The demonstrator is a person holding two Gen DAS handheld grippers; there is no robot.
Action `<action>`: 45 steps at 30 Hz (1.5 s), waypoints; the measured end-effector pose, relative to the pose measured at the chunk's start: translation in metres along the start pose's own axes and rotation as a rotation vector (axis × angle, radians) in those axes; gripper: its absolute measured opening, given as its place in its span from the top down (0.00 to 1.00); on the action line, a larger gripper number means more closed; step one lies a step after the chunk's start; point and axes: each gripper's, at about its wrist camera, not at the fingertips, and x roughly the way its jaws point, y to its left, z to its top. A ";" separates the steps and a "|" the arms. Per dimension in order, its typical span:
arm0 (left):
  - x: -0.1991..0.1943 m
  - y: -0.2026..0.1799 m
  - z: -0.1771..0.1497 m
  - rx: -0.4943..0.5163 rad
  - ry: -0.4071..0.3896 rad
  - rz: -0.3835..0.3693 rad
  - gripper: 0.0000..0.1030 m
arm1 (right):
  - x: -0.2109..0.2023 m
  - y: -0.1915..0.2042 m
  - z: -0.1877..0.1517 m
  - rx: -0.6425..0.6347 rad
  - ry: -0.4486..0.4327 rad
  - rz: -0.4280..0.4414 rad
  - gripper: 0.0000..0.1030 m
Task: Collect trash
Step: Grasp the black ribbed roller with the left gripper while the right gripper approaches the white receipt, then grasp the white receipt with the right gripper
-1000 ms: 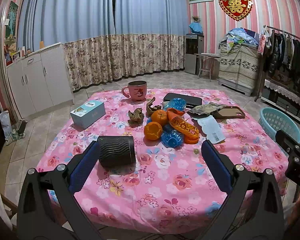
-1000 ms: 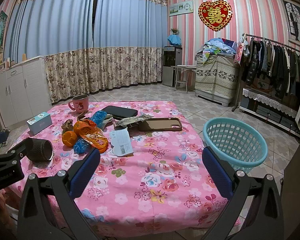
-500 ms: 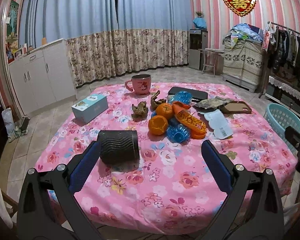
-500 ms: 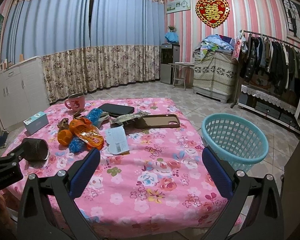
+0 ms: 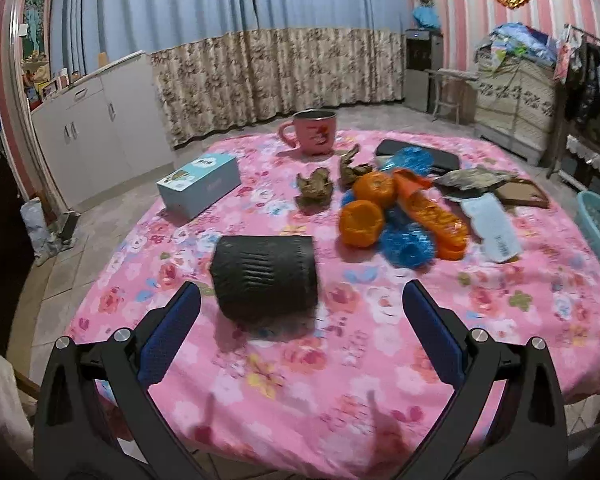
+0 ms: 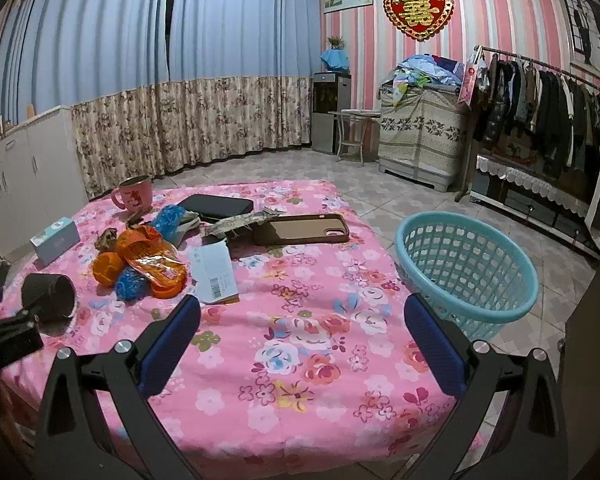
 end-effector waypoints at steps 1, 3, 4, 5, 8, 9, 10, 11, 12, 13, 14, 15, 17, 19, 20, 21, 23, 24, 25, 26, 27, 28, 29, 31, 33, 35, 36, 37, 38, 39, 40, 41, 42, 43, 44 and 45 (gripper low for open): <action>0.002 0.003 0.002 -0.001 0.003 0.008 0.05 | 0.002 0.000 0.001 -0.007 0.001 -0.006 0.03; 0.008 0.013 0.007 0.000 0.004 0.023 0.05 | 0.005 0.001 0.004 -0.019 -0.001 -0.015 0.03; 0.012 0.016 0.008 0.007 0.010 0.032 0.05 | 0.006 0.001 0.005 -0.022 -0.002 -0.018 0.03; 0.016 0.018 0.010 0.015 0.019 0.036 0.05 | 0.008 0.001 0.006 -0.023 0.001 -0.020 0.03; 0.028 0.021 0.012 0.027 0.047 0.028 0.05 | 0.013 0.002 0.011 -0.026 0.009 -0.016 0.03; 0.032 0.022 0.013 0.025 0.055 0.022 0.05 | 0.014 0.002 0.013 -0.027 0.011 -0.015 0.03; 0.036 0.022 0.013 0.021 0.067 0.013 0.05 | 0.015 0.003 0.014 -0.027 0.015 -0.011 0.03; 0.041 0.021 0.014 0.017 0.085 -0.001 0.05 | 0.016 0.003 0.016 -0.027 0.019 -0.009 0.03; 0.045 0.021 0.014 0.014 0.094 -0.009 0.05 | 0.017 0.004 0.017 -0.027 0.022 -0.004 0.03; 0.050 0.019 0.014 0.015 0.105 -0.019 0.05 | 0.019 0.005 0.019 -0.025 0.026 0.003 0.03; 0.054 0.017 0.014 0.025 0.114 -0.018 0.05 | 0.021 0.005 0.020 -0.023 0.031 0.007 0.03; 0.059 0.017 0.015 0.030 0.117 -0.015 0.05 | 0.022 0.004 0.021 -0.019 0.036 0.008 0.03; 0.067 0.016 0.016 0.032 0.144 -0.029 0.05 | 0.026 0.003 0.023 -0.006 0.046 0.005 0.03; 0.074 0.021 0.020 0.012 0.169 -0.055 0.05 | 0.030 0.002 0.022 0.001 0.057 0.009 0.03; 0.076 0.022 0.021 0.003 0.170 -0.060 0.07 | 0.031 0.003 0.021 0.000 0.062 0.007 0.03; 0.077 0.024 0.022 -0.004 0.173 -0.063 0.12 | 0.033 0.002 0.020 -0.001 0.067 0.005 0.03; 0.081 0.027 0.022 -0.024 0.196 -0.079 0.24 | 0.035 0.001 0.019 0.002 0.080 0.003 0.03; 0.083 0.028 0.022 -0.034 0.211 -0.099 0.28 | 0.037 0.001 0.019 0.006 0.087 0.008 0.03; 0.083 0.028 0.021 -0.039 0.216 -0.105 0.28 | 0.038 0.000 0.020 0.007 0.091 0.013 0.03; 0.083 0.027 0.022 -0.036 0.213 -0.103 0.28 | 0.039 0.000 0.020 0.009 0.094 0.018 0.03; 0.083 0.026 0.022 -0.031 0.211 -0.103 0.28 | 0.039 0.001 0.021 0.009 0.094 0.021 0.03; 0.082 0.025 0.023 -0.030 0.208 -0.106 0.28 | 0.041 0.002 0.022 0.006 0.095 0.024 0.03; 0.081 0.024 0.024 -0.031 0.206 -0.112 0.29 | 0.042 0.003 0.023 0.003 0.097 0.028 0.03; 0.077 0.023 0.028 -0.027 0.194 -0.114 0.29 | 0.048 0.007 0.024 -0.009 0.109 0.035 0.03; 0.071 0.020 0.038 -0.015 0.158 -0.112 0.29 | 0.056 0.010 0.025 -0.021 0.125 0.044 0.03; 0.062 0.017 0.053 -0.007 0.106 -0.108 0.29 | 0.064 0.014 0.028 -0.028 0.135 0.056 0.03; 0.059 0.016 0.060 -0.007 0.080 -0.105 0.29 | 0.068 0.016 0.029 -0.031 0.141 0.062 0.04; 0.056 0.014 0.071 -0.013 0.054 -0.103 0.29 | 0.072 0.019 0.031 -0.035 0.146 0.067 0.04; 0.055 0.013 0.080 -0.024 0.040 -0.108 0.29 | 0.077 0.022 0.033 -0.039 0.152 0.071 0.04; 0.054 0.013 0.087 -0.033 0.030 -0.115 0.29 | 0.081 0.024 0.034 -0.042 0.156 0.075 0.04; 0.053 0.011 0.096 -0.046 0.010 -0.126 0.29 | 0.087 0.028 0.035 -0.048 0.163 0.083 0.04; 0.053 0.009 0.102 -0.053 -0.001 -0.135 0.29 | 0.092 0.032 0.035 -0.055 0.170 0.085 0.04; 0.053 0.007 0.106 -0.058 -0.011 -0.141 0.29 | 0.098 0.035 0.035 -0.065 0.181 0.085 0.04; 0.055 0.005 0.109 -0.062 -0.020 -0.144 0.29 | 0.103 0.039 0.034 -0.073 0.193 0.087 0.04; 0.058 0.004 0.110 -0.064 -0.023 -0.142 0.29 | 0.110 0.043 0.033 -0.079 0.207 0.095 0.04; 0.061 0.003 0.109 -0.062 -0.022 -0.141 0.29 | 0.117 0.047 0.031 -0.083 0.223 0.098 0.04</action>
